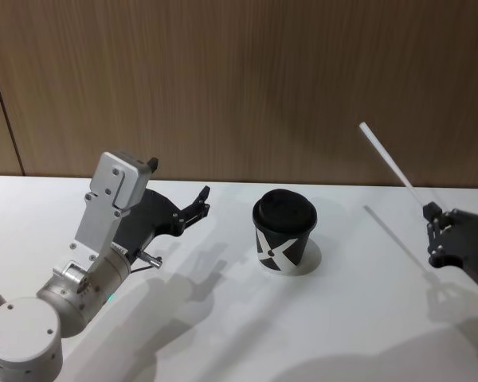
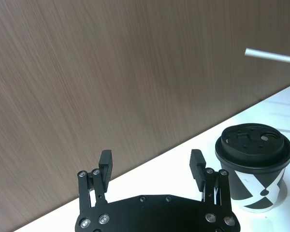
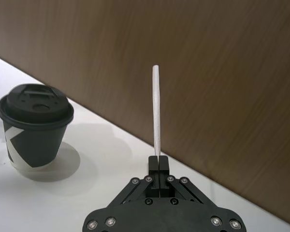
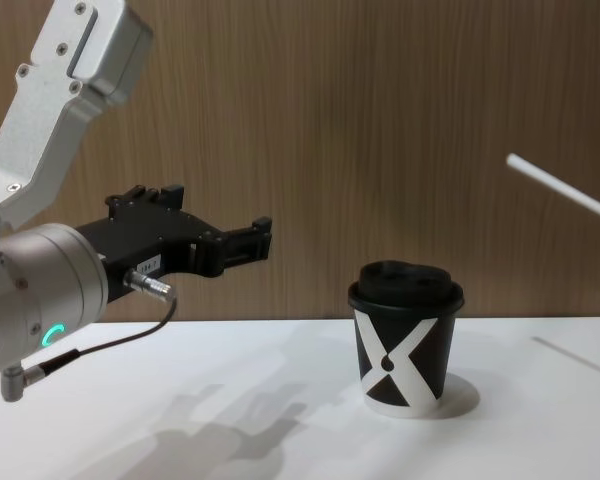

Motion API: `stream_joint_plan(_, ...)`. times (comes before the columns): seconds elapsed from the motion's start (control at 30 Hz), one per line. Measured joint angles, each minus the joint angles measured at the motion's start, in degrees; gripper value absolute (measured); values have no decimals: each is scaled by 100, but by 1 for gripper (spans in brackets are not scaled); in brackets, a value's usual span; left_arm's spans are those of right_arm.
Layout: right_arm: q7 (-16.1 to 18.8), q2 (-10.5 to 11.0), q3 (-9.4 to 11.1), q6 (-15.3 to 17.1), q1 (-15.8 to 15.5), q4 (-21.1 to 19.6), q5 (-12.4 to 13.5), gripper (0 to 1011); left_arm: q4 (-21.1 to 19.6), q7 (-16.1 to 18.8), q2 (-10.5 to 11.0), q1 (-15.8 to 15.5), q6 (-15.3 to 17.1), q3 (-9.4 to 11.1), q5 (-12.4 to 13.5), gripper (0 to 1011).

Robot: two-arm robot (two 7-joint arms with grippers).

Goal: Pick up the straw with one hand, pass it to the other hand, and insert it into the cup.

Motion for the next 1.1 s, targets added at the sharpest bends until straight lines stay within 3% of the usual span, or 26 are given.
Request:
stream_joint_plan(0.3, 511, 296, -22, -728, 244, 132, 5, 7, 0, 0, 0, 0, 0, 0, 0, 1003)
stream_joint_plan(0.67, 1220, 565, -141, -1630, 562, 362, 301, 7, 0, 0, 1, 0, 0, 0, 0, 1003)
stream_joint_plan(1.1, 1541, 664, -269, -2137, 700, 494, 502, 7, 0, 0, 0, 0, 0, 0, 0, 1003)
